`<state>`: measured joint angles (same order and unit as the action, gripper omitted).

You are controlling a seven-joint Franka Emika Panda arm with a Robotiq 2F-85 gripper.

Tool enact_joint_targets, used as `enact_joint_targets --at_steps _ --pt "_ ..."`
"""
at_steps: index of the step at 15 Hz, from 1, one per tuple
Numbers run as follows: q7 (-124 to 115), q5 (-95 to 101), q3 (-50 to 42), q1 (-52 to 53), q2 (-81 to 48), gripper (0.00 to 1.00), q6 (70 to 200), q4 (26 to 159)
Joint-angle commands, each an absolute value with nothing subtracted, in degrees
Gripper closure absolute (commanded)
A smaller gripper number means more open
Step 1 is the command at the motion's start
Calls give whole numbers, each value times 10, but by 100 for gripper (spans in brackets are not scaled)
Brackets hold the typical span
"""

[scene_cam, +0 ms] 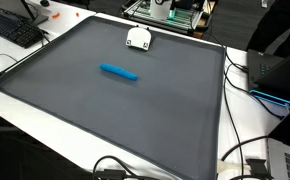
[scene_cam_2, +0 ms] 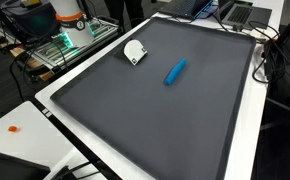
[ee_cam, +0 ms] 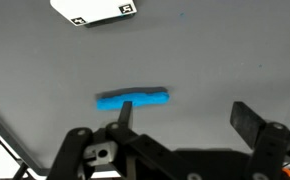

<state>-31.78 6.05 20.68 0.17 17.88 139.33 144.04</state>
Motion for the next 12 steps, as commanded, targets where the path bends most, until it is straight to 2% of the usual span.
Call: enact_joint_targets --at_steps 1,12 --pt "-404 63 189 -5 167 0 1362 1442" --pt "-548 -3 92 -6 111 0 1274 1461"
